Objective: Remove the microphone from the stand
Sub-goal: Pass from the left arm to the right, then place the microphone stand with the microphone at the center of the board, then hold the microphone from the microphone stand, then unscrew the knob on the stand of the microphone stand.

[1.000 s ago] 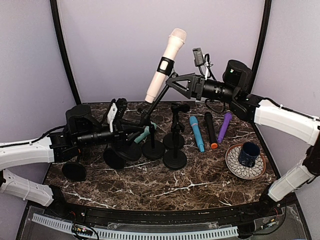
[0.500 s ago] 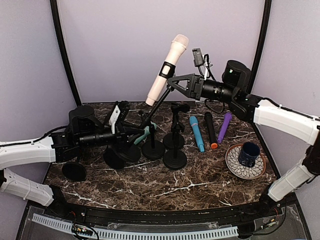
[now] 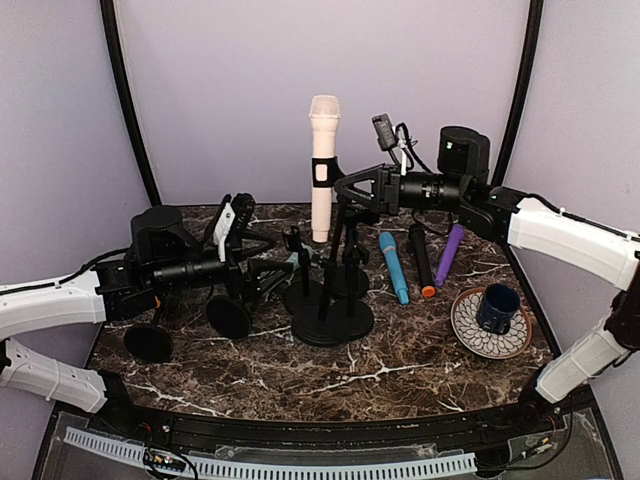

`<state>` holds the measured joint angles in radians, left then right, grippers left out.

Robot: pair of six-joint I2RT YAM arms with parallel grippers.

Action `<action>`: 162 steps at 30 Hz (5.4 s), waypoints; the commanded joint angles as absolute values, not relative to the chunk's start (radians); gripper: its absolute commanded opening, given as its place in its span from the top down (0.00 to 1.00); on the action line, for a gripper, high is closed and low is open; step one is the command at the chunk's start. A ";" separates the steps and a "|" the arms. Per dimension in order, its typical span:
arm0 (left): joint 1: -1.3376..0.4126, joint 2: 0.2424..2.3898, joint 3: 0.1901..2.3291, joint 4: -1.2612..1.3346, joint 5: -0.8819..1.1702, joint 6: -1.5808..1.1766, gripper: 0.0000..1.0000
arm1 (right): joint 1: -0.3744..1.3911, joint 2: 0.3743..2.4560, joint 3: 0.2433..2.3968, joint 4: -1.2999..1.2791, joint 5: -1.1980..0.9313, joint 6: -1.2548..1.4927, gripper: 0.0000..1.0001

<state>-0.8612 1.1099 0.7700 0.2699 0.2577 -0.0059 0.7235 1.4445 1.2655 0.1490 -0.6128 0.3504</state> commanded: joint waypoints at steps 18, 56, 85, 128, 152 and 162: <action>-0.694 0.996 0.713 0.179 0.393 -0.153 0.12 | 0.830 1.284 1.104 0.419 -0.598 0.223 1.00; -0.555 1.176 0.868 -0.057 0.406 0.096 0.14 | 0.983 1.497 1.062 0.591 -0.264 0.087 1.00; -0.703 1.200 0.609 0.415 0.492 -0.255 0.23 | 0.983 1.410 0.990 0.548 -0.257 0.077 0.34; -0.727 1.309 0.526 0.592 0.574 -0.453 0.52 | 1.046 1.676 1.510 0.152 -0.258 0.061 0.40; -0.728 1.538 0.551 0.860 0.574 -0.954 0.80 | 1.046 1.643 1.430 0.218 -0.287 0.072 0.58; -0.728 1.590 0.509 0.891 0.586 -1.255 0.98 | 1.047 1.627 1.383 0.261 -0.317 0.048 0.61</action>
<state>-0.7231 1.5589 0.5358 0.8967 0.5972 -1.0912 1.0401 1.6489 1.4132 0.2298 -0.2897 0.0570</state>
